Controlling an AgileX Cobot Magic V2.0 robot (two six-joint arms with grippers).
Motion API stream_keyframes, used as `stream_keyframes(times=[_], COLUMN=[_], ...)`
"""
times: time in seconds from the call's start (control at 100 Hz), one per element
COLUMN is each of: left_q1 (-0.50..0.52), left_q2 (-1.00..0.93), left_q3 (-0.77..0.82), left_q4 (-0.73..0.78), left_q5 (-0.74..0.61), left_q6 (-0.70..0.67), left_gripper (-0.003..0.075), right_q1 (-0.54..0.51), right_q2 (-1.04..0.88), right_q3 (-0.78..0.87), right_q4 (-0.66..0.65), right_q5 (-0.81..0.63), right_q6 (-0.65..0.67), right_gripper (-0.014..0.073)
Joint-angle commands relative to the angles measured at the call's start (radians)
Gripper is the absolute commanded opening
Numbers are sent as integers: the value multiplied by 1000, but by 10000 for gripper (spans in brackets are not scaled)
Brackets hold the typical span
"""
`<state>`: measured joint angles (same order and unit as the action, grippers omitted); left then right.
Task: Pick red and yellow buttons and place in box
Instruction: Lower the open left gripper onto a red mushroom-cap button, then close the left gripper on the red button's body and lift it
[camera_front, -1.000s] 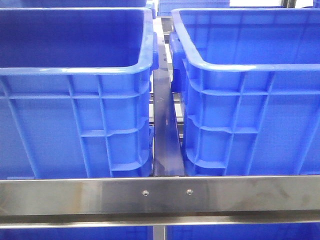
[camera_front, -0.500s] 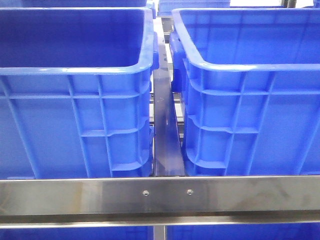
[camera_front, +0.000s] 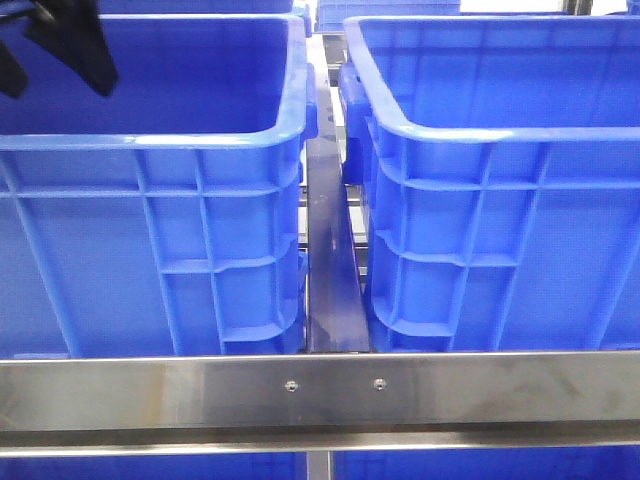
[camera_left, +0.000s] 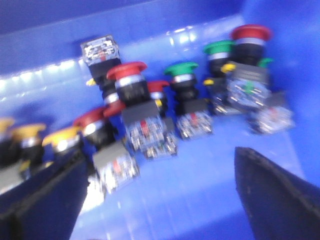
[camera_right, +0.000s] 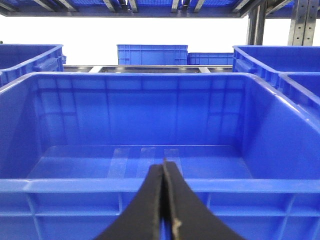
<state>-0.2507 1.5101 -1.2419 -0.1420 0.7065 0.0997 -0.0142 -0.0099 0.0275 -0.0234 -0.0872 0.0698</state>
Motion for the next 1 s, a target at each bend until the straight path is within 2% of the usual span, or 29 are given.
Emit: stream_keyframes(times=[0.0,0.59,0.99], left_q1=[-7,-7,-7], left_q2=[21,197,207], left_q3=[-67,-79,-79], left_q4=[2,7,7], left_q5=[-53,-108,-159], left_q6=[-7,-12,-12], left_gripper=[542,542,534], right_q1=[-2,-2,-2], right_q2=[-22,-22,-22], right_q3=[0,0,0], right_q4=[-9,-9,-9], right_q5=[-83,-83,-83], right_q6=[-2,-2,-2], right_gripper=[-68,-68,-68])
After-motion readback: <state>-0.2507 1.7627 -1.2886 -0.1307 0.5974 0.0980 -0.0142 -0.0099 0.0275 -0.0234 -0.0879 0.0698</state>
